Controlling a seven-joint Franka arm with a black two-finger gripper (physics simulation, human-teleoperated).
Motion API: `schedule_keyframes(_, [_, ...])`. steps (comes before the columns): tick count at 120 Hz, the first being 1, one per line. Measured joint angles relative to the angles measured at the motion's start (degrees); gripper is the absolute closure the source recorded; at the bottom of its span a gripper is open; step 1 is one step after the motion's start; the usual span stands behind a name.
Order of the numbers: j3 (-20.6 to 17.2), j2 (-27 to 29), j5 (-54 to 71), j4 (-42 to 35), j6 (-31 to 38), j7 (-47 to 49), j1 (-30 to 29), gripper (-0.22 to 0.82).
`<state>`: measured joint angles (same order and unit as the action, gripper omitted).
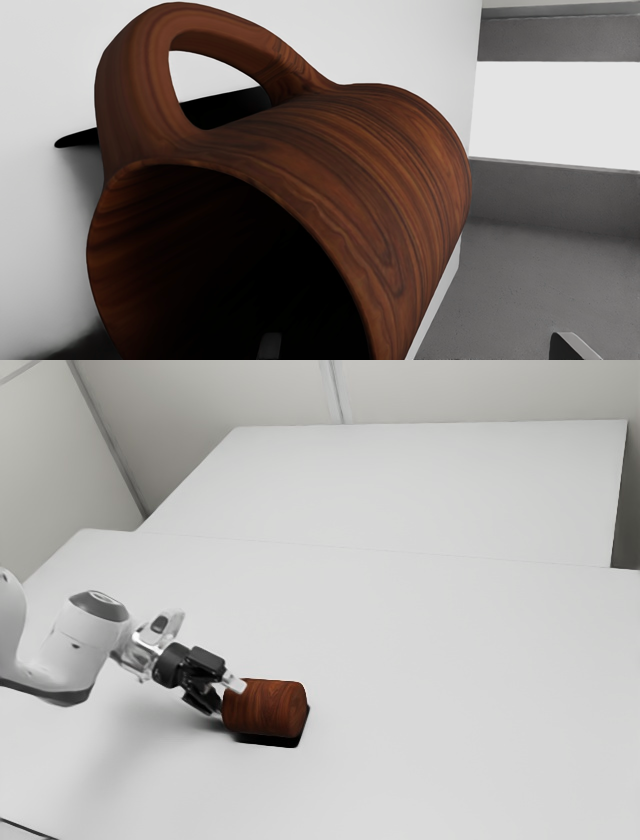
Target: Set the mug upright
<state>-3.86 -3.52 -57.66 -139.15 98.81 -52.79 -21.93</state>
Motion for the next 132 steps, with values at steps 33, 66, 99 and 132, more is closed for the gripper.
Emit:
schedule_keyframes(33, [-0.04,-0.33,-2.08,0.0,-2.99,-3.17,0.34,0.33])
schedule_keyframes(66, [-0.17,-0.37,-2.99,0.01,-3.73,-5.37,1.17,0.66])
schedule_keyframes(99, [-1.16,1.14,-3.06,0.41,-3.22,-6.61,0.82,0.76])
schedule_keyframes(132, [-5.87,8.21,2.96,4.06,-2.14,-4.09,0.19,0.78])
